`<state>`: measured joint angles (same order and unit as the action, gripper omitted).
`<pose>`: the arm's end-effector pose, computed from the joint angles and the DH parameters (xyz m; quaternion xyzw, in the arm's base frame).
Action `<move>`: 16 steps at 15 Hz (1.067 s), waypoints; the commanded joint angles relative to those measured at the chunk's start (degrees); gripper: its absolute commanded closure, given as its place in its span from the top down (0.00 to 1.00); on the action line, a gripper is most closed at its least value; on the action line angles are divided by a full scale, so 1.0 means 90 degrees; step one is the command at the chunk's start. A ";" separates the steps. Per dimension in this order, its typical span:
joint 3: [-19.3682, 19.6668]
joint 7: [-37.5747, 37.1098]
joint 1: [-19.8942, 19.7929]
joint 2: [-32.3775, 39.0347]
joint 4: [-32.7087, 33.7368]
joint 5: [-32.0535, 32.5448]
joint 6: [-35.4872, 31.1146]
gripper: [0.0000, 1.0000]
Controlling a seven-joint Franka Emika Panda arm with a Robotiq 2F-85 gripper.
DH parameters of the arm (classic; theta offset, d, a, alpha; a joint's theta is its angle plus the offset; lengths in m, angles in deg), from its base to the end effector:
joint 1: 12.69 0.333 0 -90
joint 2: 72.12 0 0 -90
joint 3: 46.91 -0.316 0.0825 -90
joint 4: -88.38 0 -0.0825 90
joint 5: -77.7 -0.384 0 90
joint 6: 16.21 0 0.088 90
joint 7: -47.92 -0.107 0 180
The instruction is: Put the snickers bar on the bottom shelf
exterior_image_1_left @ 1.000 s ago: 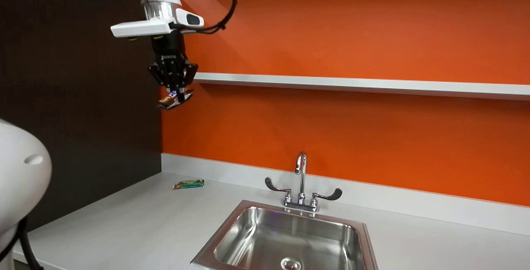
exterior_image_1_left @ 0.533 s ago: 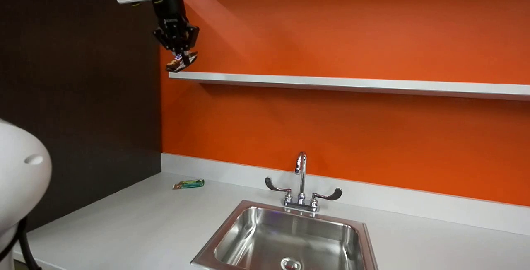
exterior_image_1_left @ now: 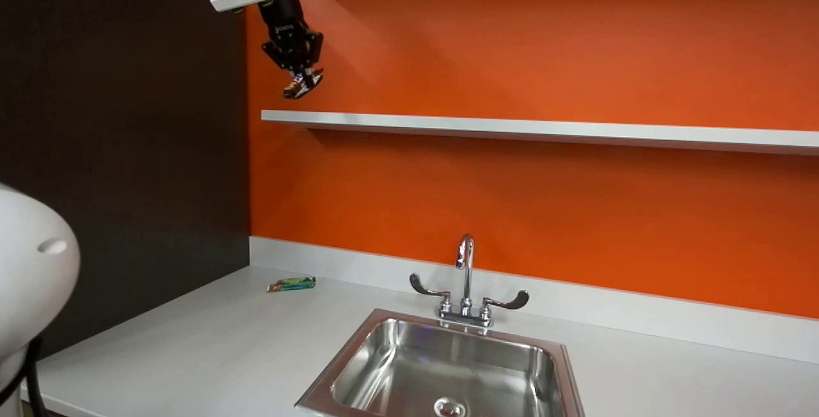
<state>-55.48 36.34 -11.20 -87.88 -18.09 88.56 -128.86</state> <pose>0.4937 0.0862 0.6708 0.9758 0.0074 0.2051 0.0758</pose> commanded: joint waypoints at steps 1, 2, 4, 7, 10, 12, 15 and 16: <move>-0.0031 -0.0258 -0.0019 0.1007 0.1216 0.0271 0.0389 0.04; -0.0003 -0.0283 0.0006 0.1199 0.1422 0.0307 0.0406 0.04; 0.0065 -0.0267 0.0062 0.1592 0.1858 0.0292 0.0500 0.04; 0.0152 -0.0275 0.0133 0.2078 0.2401 0.0273 0.0579 0.04; 0.0237 -0.0289 0.0198 0.2470 0.2851 0.0232 0.0573 0.04; 0.0291 -0.0342 0.0255 0.2715 0.3141 0.0261 0.0598 0.04; 0.0388 -0.0411 0.0359 0.2995 0.3455 0.0253 0.0619 0.04; 0.0417 -0.0436 0.0395 0.3078 0.3547 0.0261 0.0638 0.04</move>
<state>-52.90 34.37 -9.37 -63.48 8.37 89.74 -125.96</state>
